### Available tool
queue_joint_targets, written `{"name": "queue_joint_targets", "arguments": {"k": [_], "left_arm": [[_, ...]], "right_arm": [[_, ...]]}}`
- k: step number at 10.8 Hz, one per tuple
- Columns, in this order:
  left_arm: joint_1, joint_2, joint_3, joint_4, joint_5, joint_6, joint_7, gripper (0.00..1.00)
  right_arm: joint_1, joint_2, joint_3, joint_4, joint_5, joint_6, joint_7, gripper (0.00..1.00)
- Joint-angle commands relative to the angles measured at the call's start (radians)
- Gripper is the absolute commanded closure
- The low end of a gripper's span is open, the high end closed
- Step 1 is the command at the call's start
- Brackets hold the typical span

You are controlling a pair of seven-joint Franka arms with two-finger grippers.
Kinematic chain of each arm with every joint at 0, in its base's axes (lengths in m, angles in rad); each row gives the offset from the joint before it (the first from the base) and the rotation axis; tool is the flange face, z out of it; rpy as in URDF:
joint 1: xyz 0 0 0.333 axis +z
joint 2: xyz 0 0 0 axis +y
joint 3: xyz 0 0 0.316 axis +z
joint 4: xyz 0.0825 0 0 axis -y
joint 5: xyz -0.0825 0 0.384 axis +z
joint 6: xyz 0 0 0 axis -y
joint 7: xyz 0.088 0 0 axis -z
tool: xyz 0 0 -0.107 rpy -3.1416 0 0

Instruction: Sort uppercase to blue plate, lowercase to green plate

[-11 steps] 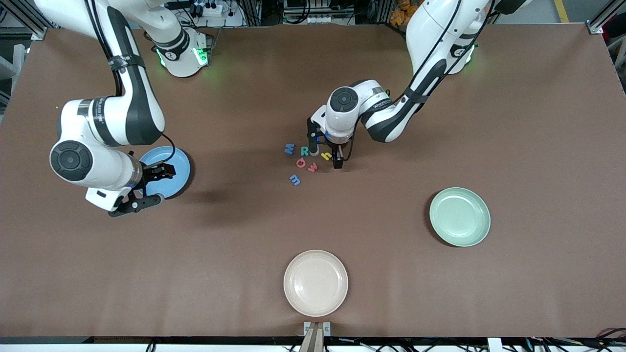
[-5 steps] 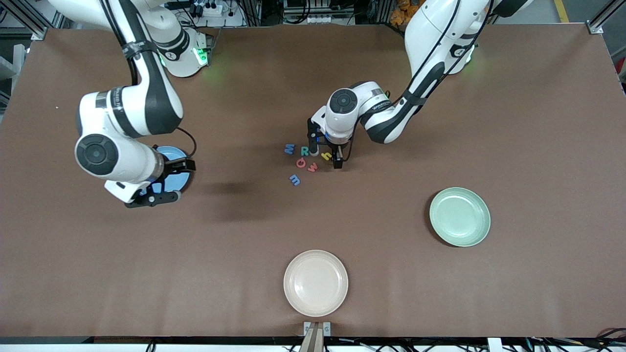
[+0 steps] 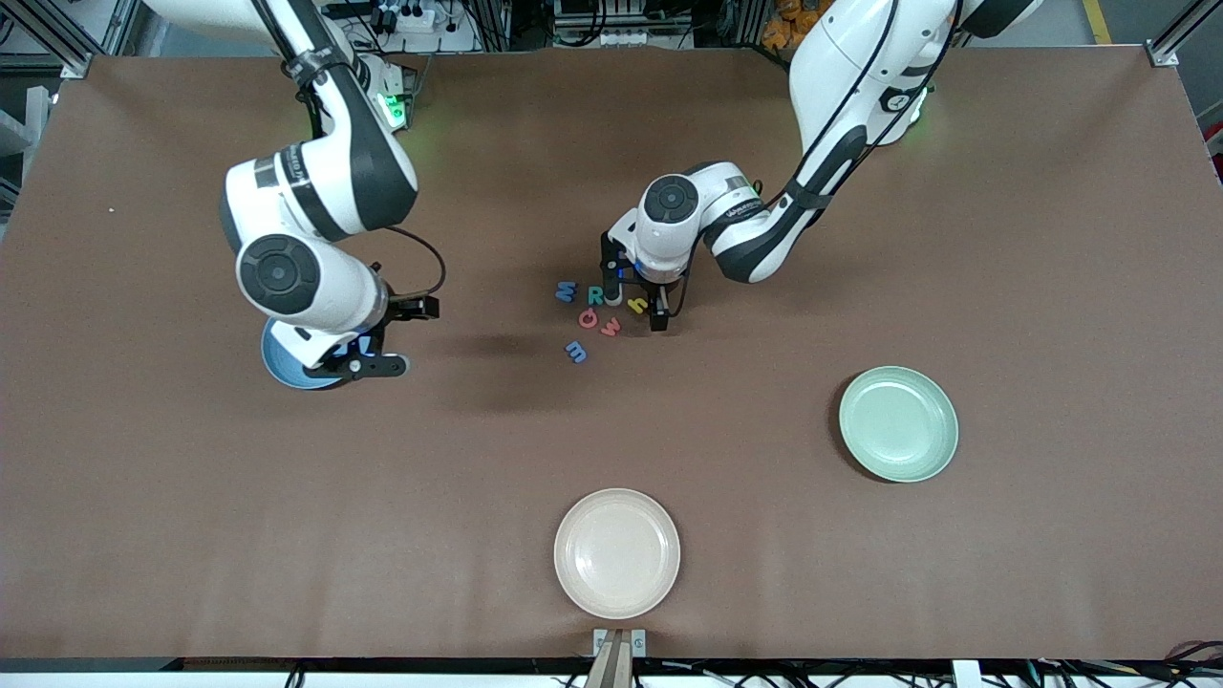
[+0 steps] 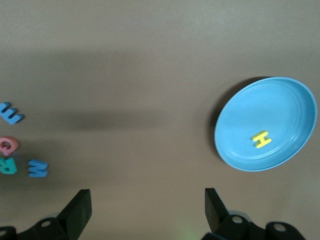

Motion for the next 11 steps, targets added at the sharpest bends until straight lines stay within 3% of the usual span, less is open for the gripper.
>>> {"name": "queue_joint_targets", "arguments": {"k": [1, 3, 6, 8, 11], "left_arm": [[0.004, 0.015, 0.002, 0.006, 0.044, 0.017, 0.003, 0.09], [0.006, 0.018, 0.004, 0.006, 0.047, 0.017, 0.003, 0.19], [0.009, 0.017, 0.004, 0.006, 0.047, 0.017, 0.008, 0.5], [0.006, 0.017, 0.01, 0.006, 0.047, 0.017, 0.005, 0.59], [0.007, 0.017, 0.018, 0.006, 0.05, 0.017, 0.009, 0.8]], "right_arm": [[-0.008, -0.016, 0.036, -0.003, 0.015, -0.005, 0.079, 0.0], [-0.011, -0.011, 0.033, -0.006, 0.132, -0.004, 0.092, 0.0], [-0.008, -0.008, 0.034, -0.006, 0.137, -0.006, 0.109, 0.0], [-0.008, -0.008, 0.034, -0.008, 0.137, -0.006, 0.113, 0.0], [0.004, -0.012, 0.038, -0.008, 0.132, -0.009, 0.121, 0.0]]}}
